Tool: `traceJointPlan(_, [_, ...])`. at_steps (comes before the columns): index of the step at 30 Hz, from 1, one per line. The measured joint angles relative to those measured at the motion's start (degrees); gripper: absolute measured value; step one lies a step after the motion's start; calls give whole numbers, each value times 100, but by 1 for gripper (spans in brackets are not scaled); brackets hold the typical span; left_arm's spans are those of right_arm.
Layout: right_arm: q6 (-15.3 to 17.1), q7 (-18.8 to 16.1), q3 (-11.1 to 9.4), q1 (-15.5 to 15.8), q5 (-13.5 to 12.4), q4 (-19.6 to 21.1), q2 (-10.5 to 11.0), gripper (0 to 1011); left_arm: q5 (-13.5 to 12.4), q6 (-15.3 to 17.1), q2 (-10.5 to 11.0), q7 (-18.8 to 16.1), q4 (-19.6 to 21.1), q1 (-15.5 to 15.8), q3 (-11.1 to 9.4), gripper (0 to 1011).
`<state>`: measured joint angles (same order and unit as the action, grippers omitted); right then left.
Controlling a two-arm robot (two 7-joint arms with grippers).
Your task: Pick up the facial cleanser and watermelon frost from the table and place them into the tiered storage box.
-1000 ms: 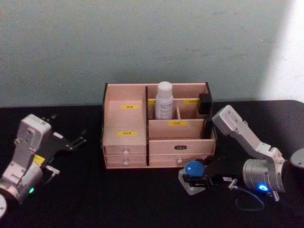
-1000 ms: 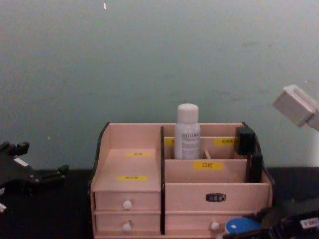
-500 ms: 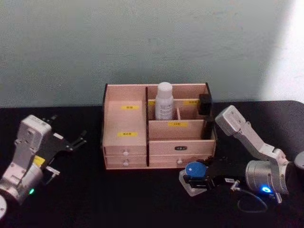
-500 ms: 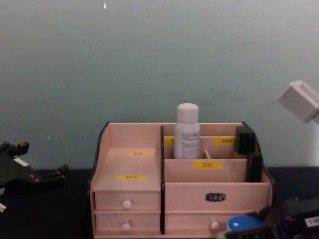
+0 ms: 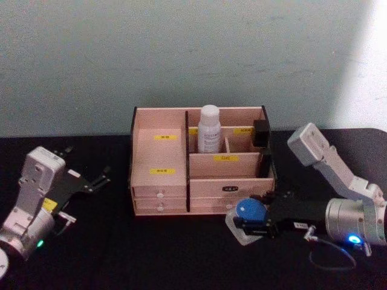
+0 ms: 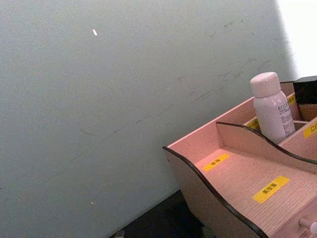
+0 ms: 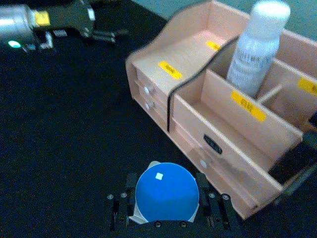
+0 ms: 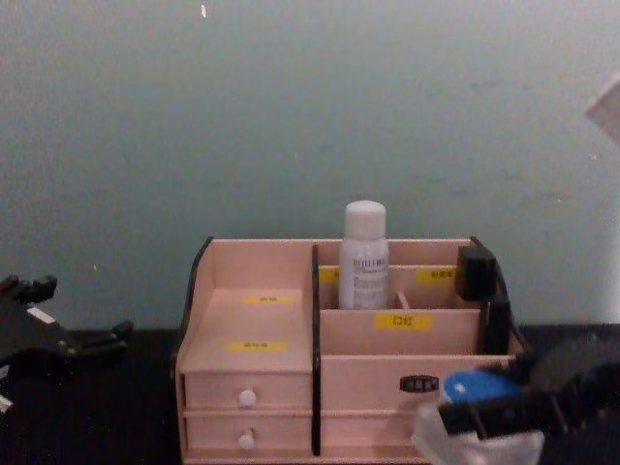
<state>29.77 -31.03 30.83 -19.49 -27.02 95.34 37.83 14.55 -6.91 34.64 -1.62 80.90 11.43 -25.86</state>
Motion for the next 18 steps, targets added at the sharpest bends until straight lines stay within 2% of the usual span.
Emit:
traceJointPlan(4, [-20, -1, -15, -111, -79, 86, -11, 716, 0, 0, 0, 0, 0, 0, 0, 1001])
traceJointPlan(8, [-45, 29, 40, -340, -112, 35, -131, 716, 0, 0, 0, 0, 0, 0, 0, 1002])
traceJointPlan(18, [-99, 55, 306, -990, -111, -462, -592, 716, 0, 0, 0, 0, 0, 0, 0, 1001])
